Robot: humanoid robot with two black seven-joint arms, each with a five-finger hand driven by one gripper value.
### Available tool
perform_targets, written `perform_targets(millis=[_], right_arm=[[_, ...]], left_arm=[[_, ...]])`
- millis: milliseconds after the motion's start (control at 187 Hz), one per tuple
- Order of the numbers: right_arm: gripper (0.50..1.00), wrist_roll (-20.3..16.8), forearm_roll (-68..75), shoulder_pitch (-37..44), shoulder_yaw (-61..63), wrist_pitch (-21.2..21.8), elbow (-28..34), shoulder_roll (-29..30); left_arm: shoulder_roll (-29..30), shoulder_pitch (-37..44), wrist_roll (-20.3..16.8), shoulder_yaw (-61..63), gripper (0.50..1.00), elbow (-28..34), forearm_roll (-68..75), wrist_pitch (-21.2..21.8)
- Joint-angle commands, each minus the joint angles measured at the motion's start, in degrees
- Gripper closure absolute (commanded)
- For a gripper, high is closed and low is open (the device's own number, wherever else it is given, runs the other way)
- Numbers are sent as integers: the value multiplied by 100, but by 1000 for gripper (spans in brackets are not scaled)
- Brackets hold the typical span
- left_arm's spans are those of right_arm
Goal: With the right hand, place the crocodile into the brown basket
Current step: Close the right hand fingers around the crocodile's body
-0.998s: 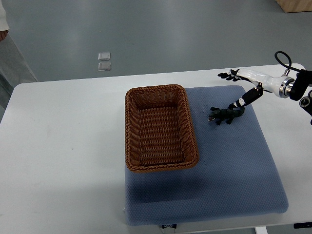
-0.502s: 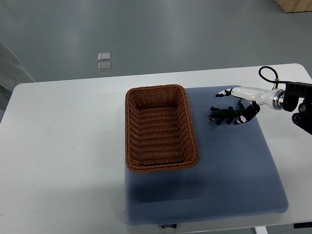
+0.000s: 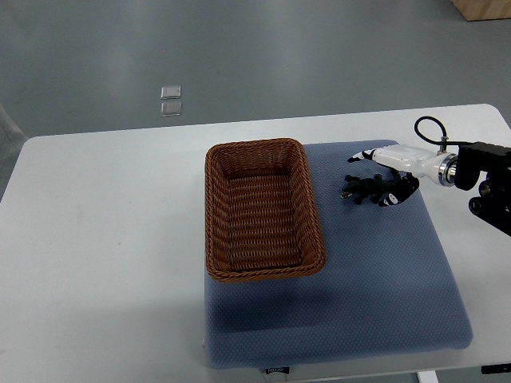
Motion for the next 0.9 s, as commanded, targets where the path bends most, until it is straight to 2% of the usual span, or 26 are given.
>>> perform_targets(millis=[0,390,896], right_arm=[[585,0,0,36,-82,-11,0,1],[591,-35,0,115,-276,-195,0,133],[628,-35,-44,124,-548,-406,-62,195]], left_arm=[[0,0,0,0,500,1,0,0],[0,0,0,0,500,1,0,0],[0,0,0,0,500,1,0,0]])
